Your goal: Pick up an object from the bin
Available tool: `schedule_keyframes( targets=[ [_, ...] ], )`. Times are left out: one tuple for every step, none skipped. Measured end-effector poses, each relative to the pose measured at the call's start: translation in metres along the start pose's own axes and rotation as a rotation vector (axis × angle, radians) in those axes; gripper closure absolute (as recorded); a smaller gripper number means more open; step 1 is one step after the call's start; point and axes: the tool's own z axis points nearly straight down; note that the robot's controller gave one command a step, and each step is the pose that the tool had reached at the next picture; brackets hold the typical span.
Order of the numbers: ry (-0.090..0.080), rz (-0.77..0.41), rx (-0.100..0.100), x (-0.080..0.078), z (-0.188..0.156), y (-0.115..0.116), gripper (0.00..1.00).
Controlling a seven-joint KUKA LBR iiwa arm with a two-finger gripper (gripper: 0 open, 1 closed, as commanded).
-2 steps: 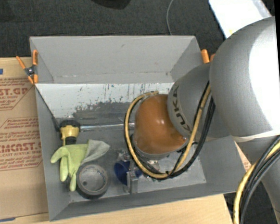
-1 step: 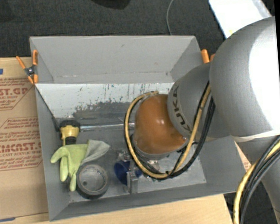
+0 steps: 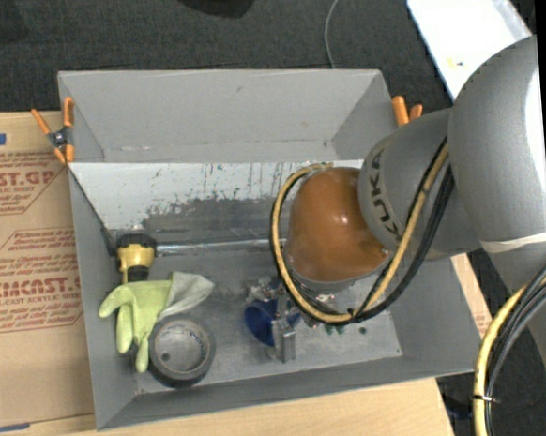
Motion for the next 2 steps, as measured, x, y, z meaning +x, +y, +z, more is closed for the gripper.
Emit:
schedule_keyframes(
  targets=[
    [0.0,0.0,0.0,0.0,0.0,0.0,1.0],
    [0.0,0.009,0.0,0.02,0.0,-0.017,1.0]
  ],
)
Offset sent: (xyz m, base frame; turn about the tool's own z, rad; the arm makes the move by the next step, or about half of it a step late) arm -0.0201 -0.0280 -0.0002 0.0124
